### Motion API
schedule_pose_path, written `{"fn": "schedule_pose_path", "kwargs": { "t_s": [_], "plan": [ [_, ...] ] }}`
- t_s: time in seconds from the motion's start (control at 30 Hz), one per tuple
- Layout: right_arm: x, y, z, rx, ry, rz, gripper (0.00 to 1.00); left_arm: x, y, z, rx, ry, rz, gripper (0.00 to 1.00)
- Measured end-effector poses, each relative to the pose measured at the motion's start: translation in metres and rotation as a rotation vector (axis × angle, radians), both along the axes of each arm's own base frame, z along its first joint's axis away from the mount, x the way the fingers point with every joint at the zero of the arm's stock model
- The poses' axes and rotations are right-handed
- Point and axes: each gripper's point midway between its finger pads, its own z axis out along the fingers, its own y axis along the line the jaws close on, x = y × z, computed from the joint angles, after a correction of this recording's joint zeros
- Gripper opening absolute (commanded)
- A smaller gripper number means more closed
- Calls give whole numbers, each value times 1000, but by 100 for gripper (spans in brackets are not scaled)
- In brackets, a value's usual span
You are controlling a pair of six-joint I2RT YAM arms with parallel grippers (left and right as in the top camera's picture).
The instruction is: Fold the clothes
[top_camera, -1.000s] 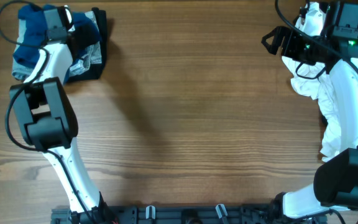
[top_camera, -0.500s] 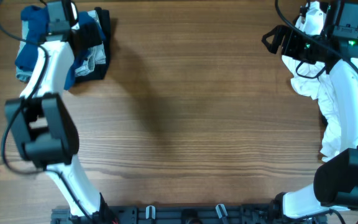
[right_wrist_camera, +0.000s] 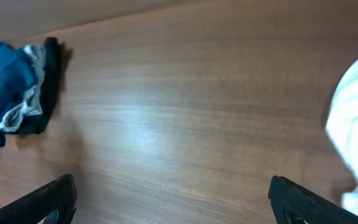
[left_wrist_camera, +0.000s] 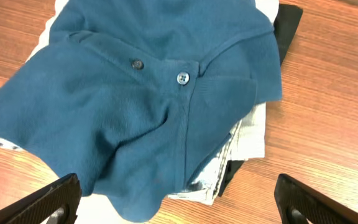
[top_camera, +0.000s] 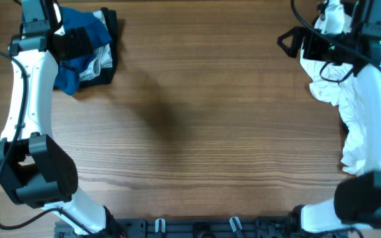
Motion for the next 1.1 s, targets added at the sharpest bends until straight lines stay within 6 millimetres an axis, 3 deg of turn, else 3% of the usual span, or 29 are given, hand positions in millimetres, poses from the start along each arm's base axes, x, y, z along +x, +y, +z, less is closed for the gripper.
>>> {"fn": "schedule_pose_path", "kwargs": {
  "t_s": [0.2, 0.37, 0.47, 0.53, 0.7, 0.93, 1.1],
  "plan": [
    [-45, 6, 93, -56, -225, 10, 100, 0, 0, 0, -1, 1, 0, 100],
    [-87, 12, 132, -1, -274, -49, 100, 0, 0, 0, 0, 2, 0, 100],
    [-93, 13, 136, 41, -260, -86, 100, 0, 0, 0, 0, 1, 0, 100],
    [-98, 12, 128, 44, -217, -101, 100, 0, 0, 0, 0, 1, 0, 100],
    [-96, 5, 126, -26, -236, -94, 100, 0, 0, 0, 0, 2, 0, 100],
    [-77, -1, 147, -174, -461, -25, 100, 0, 0, 0, 0, 1, 0, 100],
    [-100, 4, 126, -236, -690, -20, 100, 0, 0, 0, 0, 2, 0, 100]
  ]
}}
